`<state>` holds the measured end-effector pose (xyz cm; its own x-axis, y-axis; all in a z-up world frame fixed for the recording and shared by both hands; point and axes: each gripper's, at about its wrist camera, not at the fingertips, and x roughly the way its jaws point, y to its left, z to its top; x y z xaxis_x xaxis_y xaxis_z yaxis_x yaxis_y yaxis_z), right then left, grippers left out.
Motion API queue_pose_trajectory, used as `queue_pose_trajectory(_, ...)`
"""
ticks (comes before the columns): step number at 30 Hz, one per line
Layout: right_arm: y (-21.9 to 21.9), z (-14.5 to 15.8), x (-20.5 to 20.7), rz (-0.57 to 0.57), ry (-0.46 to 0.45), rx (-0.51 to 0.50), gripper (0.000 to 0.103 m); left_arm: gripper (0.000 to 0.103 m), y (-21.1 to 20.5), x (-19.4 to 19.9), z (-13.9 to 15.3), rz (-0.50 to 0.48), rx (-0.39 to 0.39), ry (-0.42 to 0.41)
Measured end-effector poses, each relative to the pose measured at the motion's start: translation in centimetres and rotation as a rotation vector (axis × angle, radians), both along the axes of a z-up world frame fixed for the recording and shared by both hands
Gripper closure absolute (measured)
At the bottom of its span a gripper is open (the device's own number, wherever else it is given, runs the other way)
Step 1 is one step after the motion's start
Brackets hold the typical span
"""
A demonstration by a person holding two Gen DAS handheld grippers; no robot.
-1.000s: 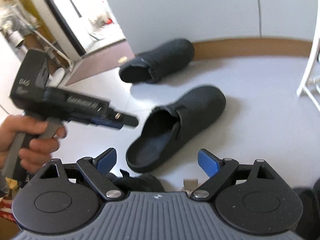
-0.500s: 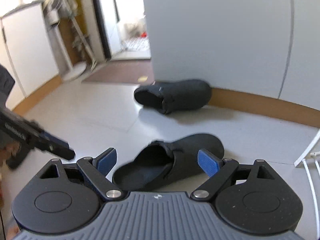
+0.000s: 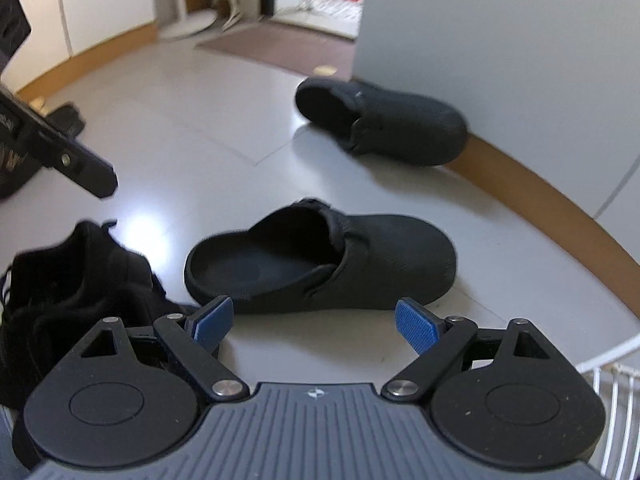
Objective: Organize scattered shoes
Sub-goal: 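Move the right tool over the black clog lying on the floor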
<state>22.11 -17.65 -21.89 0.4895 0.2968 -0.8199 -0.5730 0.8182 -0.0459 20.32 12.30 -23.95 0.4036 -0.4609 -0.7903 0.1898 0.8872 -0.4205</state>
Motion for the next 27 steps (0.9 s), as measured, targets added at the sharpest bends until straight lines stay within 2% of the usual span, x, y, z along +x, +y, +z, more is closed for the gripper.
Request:
queue_pose_trajectory(9,-1.0,-2.5,4.5,0.111,0.044,-0.087,0.012,0.03,0.9,-0.3,-0.6,0.021,-0.011,0.022)
queue_pose_trajectory(11,-1.0,-3.1,5.3,0.145,0.038,-0.095,0.012,0.03,1.2,-0.2,-0.8,0.027,-0.017,0.032)
queue_pose_trajectory(13,-1.0,-3.4,5.8,0.174,-0.006,-0.137,0.012,0.03,1.5,-0.1,-1.1,0.034,-0.021,0.04)
queue_pose_trajectory(15,-1.1,-3.5,6.1,0.186,-0.011,-0.129,0.012,0.03,1.7,0.0,-1.3,0.042,-0.021,0.048)
queue_pose_trajectory(18,-0.6,-4.0,7.0,0.232,0.008,-0.139,0.012,0.03,2.0,0.2,-1.7,0.049,-0.025,0.059)
queue_pose_trajectory(21,1.4,-5.2,7.6,0.282,0.007,-0.212,0.012,0.03,2.2,0.1,-2.0,0.056,-0.017,0.069)
queue_pose_trajectory(23,2.3,-5.5,7.9,0.277,0.011,-0.213,0.011,0.03,2.4,0.1,-2.3,0.063,-0.011,0.081)
queue_pose_trajectory(27,3.2,-5.8,8.0,0.16,0.009,-0.136,0.011,0.03,2.0,-0.3,-2.8,0.062,0.0,0.1)
